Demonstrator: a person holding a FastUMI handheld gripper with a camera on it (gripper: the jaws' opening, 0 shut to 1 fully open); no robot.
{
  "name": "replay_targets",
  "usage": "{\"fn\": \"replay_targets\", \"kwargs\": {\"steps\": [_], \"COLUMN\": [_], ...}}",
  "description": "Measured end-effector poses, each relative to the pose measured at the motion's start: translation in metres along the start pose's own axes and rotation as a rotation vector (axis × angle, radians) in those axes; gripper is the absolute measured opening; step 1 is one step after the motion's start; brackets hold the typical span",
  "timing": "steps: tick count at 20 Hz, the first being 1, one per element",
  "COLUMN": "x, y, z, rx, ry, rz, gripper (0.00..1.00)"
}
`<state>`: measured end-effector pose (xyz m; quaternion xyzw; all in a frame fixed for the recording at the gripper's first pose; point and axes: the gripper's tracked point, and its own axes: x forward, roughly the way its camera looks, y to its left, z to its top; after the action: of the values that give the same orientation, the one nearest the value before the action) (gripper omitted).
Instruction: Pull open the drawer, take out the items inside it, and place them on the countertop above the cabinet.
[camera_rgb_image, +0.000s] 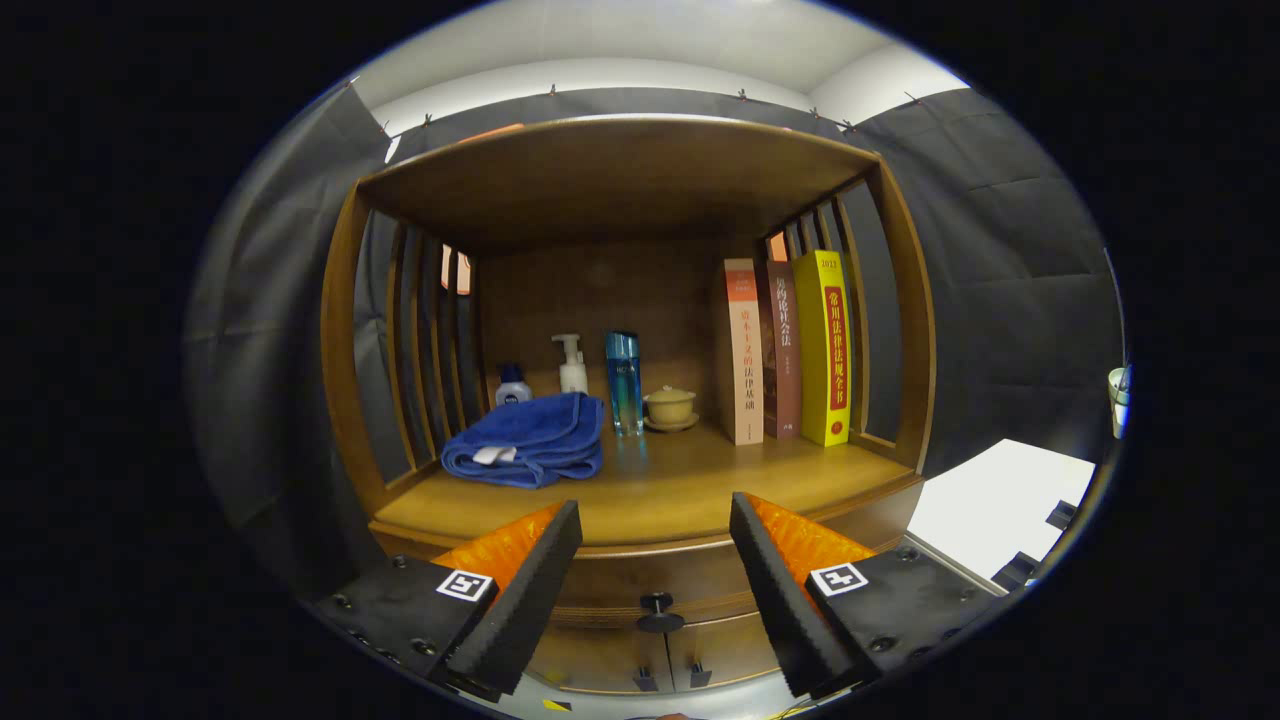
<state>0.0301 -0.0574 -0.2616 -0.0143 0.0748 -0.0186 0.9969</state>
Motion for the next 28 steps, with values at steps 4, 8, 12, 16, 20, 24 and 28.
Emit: {"fn": "replay_targets", "kwargs": {"steps": [4,8,12,16,20,24,28], "x": [0.009,0.021,0.022,0.022,0.025,0.025,0.022], "y": [-0.005,-0.013,-0.013,-0.009,-0.002,-0.001,0.000], "z": [-0.045,-0.087,-0.124,-0.139,-0.147,-0.149,-0.149], "rx": [-0.022,-0.013,-0.023,-0.022,-0.028,-0.050,-0.065], "ry": [0.021,0.062,0.129,0.154,0.171,0.190,0.219], "rz": [-0.005,-0.019,-0.015,-0.013,-0.001,-0.010,-0.004], "gripper": [1.00,1.00,0.99,0.91,0.67,0.55,0.47]}}
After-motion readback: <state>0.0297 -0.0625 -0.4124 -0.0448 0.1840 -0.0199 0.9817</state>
